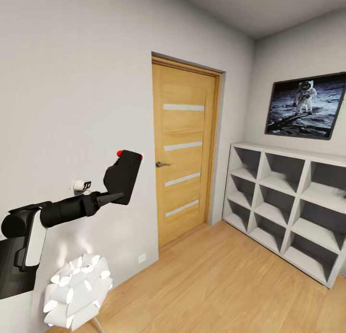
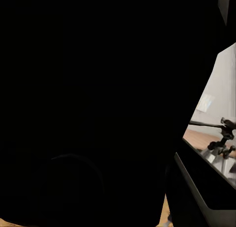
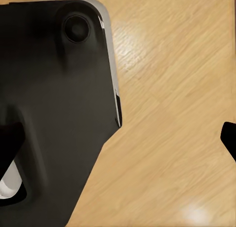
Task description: Attach the digital camera to the camera tripod in the bedroom.
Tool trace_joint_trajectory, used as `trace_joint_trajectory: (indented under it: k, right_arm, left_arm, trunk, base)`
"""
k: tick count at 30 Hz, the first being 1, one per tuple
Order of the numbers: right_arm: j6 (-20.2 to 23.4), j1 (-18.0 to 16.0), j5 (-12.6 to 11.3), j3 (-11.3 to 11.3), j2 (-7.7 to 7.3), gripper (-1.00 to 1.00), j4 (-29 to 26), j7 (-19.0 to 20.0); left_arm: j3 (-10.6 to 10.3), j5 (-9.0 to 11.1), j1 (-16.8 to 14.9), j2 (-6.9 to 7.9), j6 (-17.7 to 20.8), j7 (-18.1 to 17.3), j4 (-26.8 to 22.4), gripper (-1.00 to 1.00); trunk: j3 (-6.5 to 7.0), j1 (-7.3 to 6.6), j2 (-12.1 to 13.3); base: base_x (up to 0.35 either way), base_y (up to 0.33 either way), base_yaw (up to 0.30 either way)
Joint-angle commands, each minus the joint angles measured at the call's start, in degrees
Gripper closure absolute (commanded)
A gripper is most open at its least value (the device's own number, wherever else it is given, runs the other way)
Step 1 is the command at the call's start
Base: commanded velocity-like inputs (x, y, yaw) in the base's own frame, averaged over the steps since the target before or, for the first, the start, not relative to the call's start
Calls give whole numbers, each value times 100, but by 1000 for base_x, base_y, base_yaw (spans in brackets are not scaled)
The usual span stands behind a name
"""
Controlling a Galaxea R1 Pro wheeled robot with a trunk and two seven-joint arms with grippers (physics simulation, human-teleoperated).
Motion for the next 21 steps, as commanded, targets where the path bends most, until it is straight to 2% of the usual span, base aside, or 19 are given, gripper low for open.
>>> trace_joint_trajectory:
  k: [1,7,21]
  right_arm:
    - [-32,-3,-53,39,2,-100,13,0]
    - [-25,-3,-53,37,6,-100,16,0]
    - [2,21,-53,47,8,-100,16,31]
  left_arm:
    - [2,13,1,2,41,-15,-1,100]
    - [0,13,2,2,41,-15,-1,100]
    - [0,13,0,2,41,-15,-1,100]
  trunk:
    - [0,4,-3]
    - [0,4,-3]
    - [0,4,-3]
  base:
    - [198,-95,-272]
    - [81,-37,-279]
    - [8,-4,-273]
